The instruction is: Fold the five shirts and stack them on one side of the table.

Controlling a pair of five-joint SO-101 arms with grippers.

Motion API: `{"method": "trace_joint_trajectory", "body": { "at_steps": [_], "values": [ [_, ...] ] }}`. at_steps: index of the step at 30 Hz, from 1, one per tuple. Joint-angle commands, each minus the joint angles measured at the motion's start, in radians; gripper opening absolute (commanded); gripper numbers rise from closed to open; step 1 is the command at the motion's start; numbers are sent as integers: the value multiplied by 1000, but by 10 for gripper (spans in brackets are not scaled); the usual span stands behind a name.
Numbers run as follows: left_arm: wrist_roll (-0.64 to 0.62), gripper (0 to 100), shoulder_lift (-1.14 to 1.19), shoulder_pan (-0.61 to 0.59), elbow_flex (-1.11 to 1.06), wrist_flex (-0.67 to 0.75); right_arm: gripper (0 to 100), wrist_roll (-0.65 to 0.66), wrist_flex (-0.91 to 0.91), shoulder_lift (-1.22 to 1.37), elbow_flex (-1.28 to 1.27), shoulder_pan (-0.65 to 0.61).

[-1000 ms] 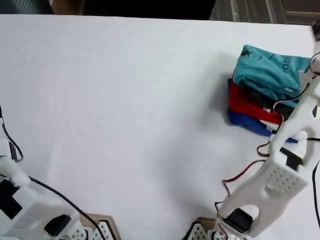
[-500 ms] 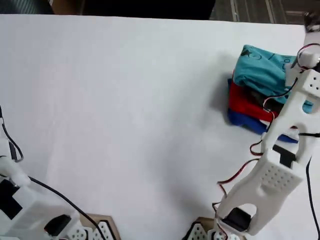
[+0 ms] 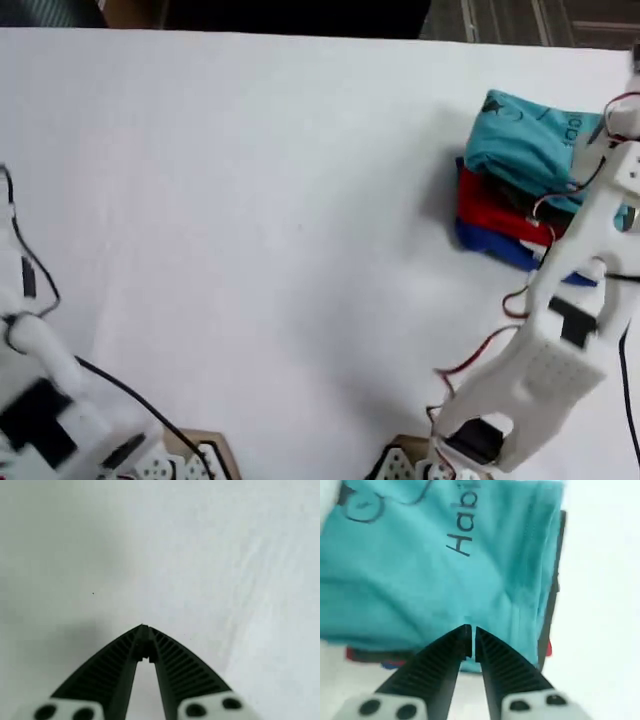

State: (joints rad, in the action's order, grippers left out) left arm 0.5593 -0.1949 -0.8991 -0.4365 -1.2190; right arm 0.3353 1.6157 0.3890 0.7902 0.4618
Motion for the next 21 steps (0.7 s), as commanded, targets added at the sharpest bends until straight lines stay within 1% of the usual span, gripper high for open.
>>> {"method": "trace_joint_trajectory", "body": {
  "at_steps": [1, 5, 8, 10, 12, 15, 17, 21],
  "values": [
    [81, 26, -270, 89, 1, -71, 21, -15, 79, -222, -52, -21],
    [127, 26, -522, 172, -186, -63, 21, -2, 81, -433, -258, -21],
    [123, 26, -683, 229, -349, -29, 21, 12, 77, -633, -516, -45],
    [121, 27, -784, 236, -453, 37, 20, 12, 74, -777, -709, -76],
    [121, 27, -882, 236, -552, 97, 20, 14, 67, -909, -895, -140],
    [123, 27, -1037, 236, -674, 146, 20, 14, 16, -1075, -1143, -259],
    [123, 27, -1148, 236, -750, 166, 20, 14, -44, -1178, -1275, -312],
    [126, 27, -1387, 236, -901, 189, 20, 12, -120, -1360, -1488, -340]
  ]
}}
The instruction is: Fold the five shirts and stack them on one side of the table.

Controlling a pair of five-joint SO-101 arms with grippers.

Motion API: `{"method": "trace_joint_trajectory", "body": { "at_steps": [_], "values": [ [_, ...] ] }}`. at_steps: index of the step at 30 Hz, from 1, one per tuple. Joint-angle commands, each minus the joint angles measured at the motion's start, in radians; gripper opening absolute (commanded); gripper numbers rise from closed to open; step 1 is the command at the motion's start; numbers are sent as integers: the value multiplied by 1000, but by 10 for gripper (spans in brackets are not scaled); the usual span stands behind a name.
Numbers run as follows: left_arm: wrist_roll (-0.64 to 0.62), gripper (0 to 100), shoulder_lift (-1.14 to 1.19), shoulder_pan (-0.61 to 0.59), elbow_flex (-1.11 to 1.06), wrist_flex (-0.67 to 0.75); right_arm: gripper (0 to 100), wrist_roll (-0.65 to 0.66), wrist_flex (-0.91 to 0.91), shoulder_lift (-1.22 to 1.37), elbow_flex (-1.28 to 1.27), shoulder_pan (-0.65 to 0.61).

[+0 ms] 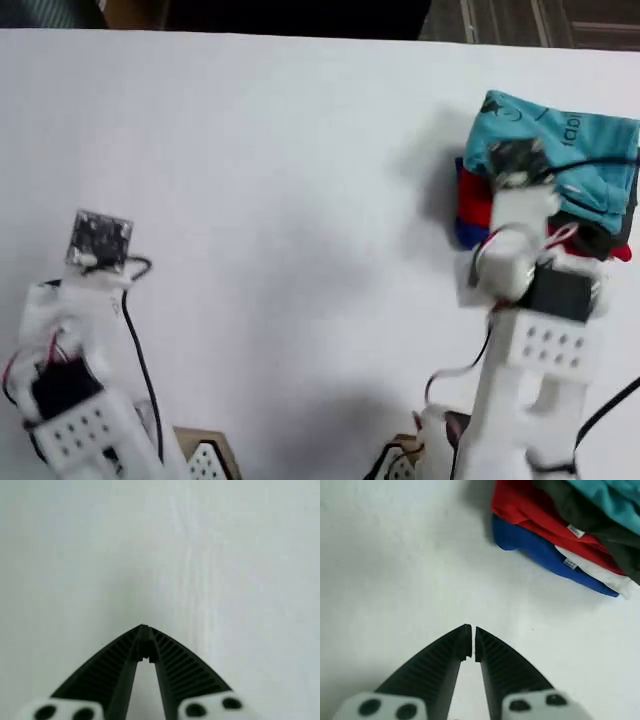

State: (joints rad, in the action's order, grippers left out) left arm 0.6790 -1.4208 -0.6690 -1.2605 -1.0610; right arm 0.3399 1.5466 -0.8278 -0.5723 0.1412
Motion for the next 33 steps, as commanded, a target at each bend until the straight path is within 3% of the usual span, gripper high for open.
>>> {"method": "trace_joint_trajectory", "body": {
  "at_steps": [1, 5, 12, 18, 24, 28, 33],
  "values": [
    [8, 28, -224, 6, -124, 31, 20, 6, -65, -188, -180, -19],
    [3, 28, -425, 6, -302, 34, 20, 2, -153, -366, -419, -21],
    [2, 28, -377, 8, -435, 15, 20, -2, -217, -730, -824, -21],
    [-32, 28, -381, 12, -432, -107, 20, -54, -245, -981, -1023, -7],
    [-359, 28, -381, 137, -432, -103, 20, -262, -355, -941, -1122, 35],
    [-585, 28, -381, 359, -432, -109, 20, -270, -317, -935, -1122, -22],
    [-684, 28, -379, 552, -432, -180, 20, -270, -294, -943, -1122, -127]
  ]
}}
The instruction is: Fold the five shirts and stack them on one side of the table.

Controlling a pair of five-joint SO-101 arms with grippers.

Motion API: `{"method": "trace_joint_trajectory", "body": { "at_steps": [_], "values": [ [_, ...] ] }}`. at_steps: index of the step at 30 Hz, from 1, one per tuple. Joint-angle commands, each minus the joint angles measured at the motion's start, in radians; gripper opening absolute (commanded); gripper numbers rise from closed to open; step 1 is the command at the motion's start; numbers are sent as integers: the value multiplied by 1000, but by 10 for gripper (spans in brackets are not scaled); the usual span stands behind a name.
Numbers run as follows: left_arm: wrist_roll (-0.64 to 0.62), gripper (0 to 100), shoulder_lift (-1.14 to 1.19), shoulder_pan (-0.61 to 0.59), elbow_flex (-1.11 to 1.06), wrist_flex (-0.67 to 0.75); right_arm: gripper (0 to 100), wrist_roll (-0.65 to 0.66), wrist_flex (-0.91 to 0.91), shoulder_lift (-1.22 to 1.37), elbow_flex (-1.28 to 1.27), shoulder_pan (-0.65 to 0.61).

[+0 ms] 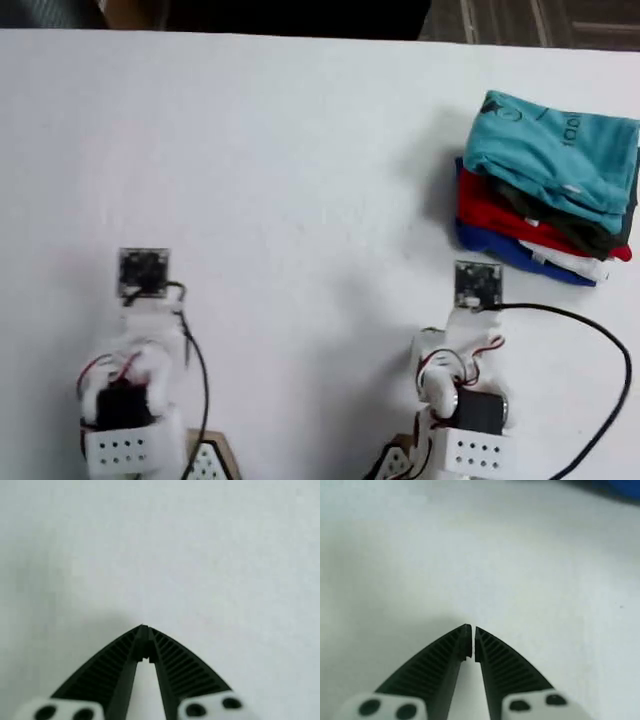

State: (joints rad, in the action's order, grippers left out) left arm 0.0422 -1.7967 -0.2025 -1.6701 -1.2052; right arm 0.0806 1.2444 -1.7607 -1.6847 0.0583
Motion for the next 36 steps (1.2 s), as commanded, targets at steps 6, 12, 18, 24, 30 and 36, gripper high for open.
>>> {"method": "trace_joint_trajectory", "body": {
  "at_steps": [6, 12, 18, 24, 30, 36],
  "values": [
    [-49, 28, 0, 107, -22, -49, 20, -11, 8, -10, -9, -54],
    [-48, 27, -3, 110, -22, -69, 20, -11, 8, -10, -9, -53],
    [-49, 27, -3, 107, -22, -69, 20, -11, 8, -10, -9, -53],
    [-49, 27, -5, 107, -22, -69, 20, -11, 8, -10, -9, -53],
    [-49, 27, -5, 107, -22, -69, 20, -11, 8, -10, -9, -53],
    [-49, 27, -5, 107, -22, -69, 20, -11, 8, -10, -9, -53]
  ]
}}
